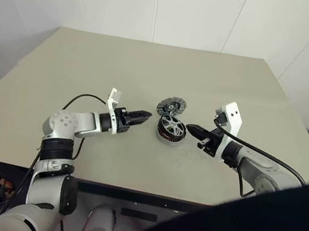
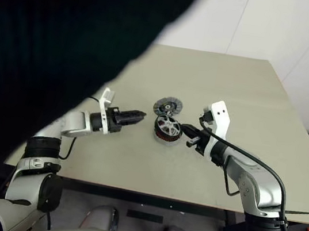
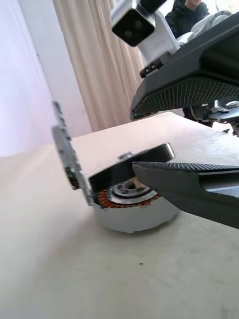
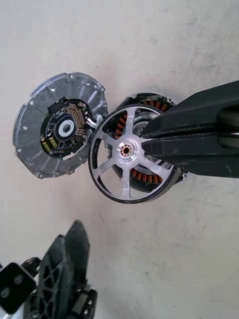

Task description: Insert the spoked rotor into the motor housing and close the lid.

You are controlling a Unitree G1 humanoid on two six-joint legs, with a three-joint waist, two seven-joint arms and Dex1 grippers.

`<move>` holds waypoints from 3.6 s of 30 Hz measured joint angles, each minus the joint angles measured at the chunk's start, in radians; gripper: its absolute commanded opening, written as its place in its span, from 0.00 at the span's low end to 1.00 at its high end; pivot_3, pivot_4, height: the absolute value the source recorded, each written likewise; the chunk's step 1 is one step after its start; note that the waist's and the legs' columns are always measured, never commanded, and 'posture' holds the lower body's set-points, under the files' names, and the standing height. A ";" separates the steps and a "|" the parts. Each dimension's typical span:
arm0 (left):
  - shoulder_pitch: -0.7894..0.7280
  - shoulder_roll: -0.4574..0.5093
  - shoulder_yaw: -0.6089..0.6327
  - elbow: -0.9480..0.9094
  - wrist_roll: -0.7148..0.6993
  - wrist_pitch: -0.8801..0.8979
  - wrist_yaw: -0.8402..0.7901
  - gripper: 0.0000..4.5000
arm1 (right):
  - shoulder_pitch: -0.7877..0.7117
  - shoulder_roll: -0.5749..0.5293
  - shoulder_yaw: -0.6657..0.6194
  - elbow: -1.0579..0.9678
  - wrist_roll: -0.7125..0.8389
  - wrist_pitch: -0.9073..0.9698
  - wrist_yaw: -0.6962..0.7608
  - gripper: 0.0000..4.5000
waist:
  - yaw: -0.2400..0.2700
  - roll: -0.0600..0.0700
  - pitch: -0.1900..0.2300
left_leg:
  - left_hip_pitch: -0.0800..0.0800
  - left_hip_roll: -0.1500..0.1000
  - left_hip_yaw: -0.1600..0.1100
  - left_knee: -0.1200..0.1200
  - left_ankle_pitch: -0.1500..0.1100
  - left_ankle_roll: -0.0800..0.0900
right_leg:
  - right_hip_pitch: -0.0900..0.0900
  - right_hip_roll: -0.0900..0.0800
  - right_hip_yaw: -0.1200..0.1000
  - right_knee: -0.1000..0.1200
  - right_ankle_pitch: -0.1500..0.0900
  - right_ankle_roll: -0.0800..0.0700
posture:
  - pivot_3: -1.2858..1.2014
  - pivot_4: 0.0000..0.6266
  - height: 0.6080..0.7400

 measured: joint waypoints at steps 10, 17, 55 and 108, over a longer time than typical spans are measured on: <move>0.021 -0.052 -0.049 0.006 0.000 0.000 0.029 0.36 | -0.026 0.012 0.023 0.001 0.000 -0.001 0.000 0.00 | 0.001 0.000 0.000 | -0.001 0.000 0.000 0.000 0.000 0.000 | -0.001 0.000 0.000 0.000 0.000 0.000 | 0.52 0.00 1.00; 0.043 -0.017 -0.045 0.020 0.007 -0.021 0.026 0.36 | -0.032 0.106 0.087 0.001 0.002 0.022 -0.021 0.00 | -0.002 0.000 0.001 | -0.001 0.001 0.000 -0.001 0.000 -0.001 | -0.001 0.001 0.000 0.000 0.000 0.000 | 0.52 0.00 1.00; 0.080 0.027 -0.156 -0.059 0.071 -0.183 -0.011 0.36 | -0.095 0.075 0.056 0.148 -0.080 -0.026 -0.039 0.00 | 0.001 -0.001 0.001 | 0.000 0.000 -0.001 0.000 0.001 -0.001 | 0.000 0.000 0.000 0.001 0.000 0.000 | 0.52 0.00 1.00; 0.057 0.133 -0.414 -0.196 0.237 -0.386 -0.169 0.37 | -0.114 -0.108 0.114 0.078 -0.160 -0.039 0.105 0.09 | 0.000 0.000 0.001 | 0.000 0.001 0.000 0.000 0.002 -0.003 | -0.001 0.001 0.000 0.003 0.000 -0.001 | 0.52 0.00 1.00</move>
